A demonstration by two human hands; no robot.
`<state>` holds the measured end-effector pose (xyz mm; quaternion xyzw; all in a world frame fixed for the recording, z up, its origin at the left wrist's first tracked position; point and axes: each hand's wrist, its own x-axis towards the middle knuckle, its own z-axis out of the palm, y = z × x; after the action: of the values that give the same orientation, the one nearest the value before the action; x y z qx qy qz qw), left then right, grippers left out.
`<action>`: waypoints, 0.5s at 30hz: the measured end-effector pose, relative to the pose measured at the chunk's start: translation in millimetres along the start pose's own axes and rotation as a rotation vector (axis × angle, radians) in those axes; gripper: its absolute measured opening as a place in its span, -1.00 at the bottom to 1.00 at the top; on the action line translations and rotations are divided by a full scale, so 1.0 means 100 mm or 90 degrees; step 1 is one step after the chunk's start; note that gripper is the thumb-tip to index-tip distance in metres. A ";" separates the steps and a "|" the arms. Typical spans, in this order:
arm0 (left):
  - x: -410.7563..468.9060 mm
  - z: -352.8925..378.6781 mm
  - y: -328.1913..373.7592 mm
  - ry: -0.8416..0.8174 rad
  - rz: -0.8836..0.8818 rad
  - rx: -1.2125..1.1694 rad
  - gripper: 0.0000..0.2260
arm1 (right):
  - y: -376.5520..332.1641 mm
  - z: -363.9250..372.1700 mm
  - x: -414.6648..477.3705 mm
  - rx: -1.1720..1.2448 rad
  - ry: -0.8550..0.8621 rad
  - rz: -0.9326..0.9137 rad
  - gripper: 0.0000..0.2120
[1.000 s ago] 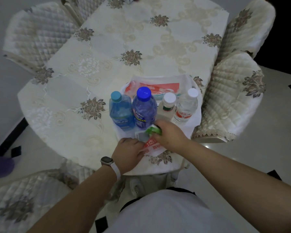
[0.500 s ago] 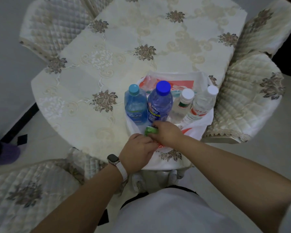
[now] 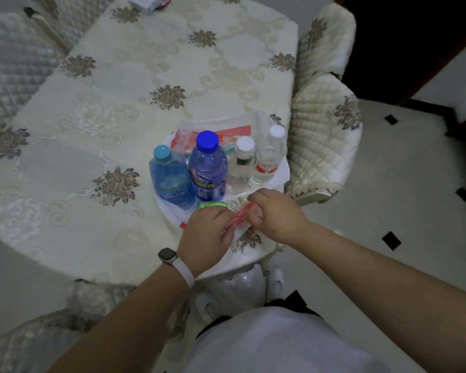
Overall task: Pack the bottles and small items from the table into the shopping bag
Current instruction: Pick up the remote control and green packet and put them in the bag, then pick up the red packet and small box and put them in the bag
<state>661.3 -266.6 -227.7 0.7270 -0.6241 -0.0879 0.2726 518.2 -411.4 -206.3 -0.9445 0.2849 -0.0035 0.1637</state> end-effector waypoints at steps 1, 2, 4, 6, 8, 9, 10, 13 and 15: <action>0.06 0.00 0.07 -0.013 0.008 0.000 -0.79 | 0.04 -0.04 -0.07 0.001 0.014 -0.001 -0.59; 0.12 0.01 0.15 -0.020 0.014 -0.001 -0.79 | 0.10 -0.08 -0.14 0.000 0.027 -0.003 -0.58; 0.19 0.04 0.30 -0.023 0.015 0.000 -0.77 | 0.24 -0.15 -0.27 -0.014 0.050 -0.014 -0.61; 0.24 0.08 0.45 -0.019 0.016 0.010 -0.73 | 0.39 -0.24 -0.39 -0.043 0.071 -0.021 -0.62; 0.31 0.14 0.61 -0.015 0.022 0.027 -0.72 | 0.56 -0.36 -0.50 -0.069 0.087 -0.022 -0.60; 0.37 0.18 0.72 -0.010 0.025 0.037 -0.73 | 0.65 -0.42 -0.57 -0.072 0.100 -0.024 -0.59; 0.43 0.22 0.84 -0.004 0.027 0.045 -0.74 | 0.76 -0.49 -0.64 -0.071 0.115 -0.025 -0.58; 0.66 0.39 1.32 0.012 0.056 0.049 -0.75 | 1.18 -0.72 -0.90 -0.080 0.148 -0.017 -0.57; 0.84 0.54 1.68 0.005 0.089 0.058 -0.75 | 1.52 -0.88 -1.09 -0.082 0.171 0.002 -0.55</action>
<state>509.1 -374.8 -170.2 0.6935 -0.6757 -0.0368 0.2473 336.7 -498.4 -160.9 -0.9437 0.3052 -0.1112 0.0633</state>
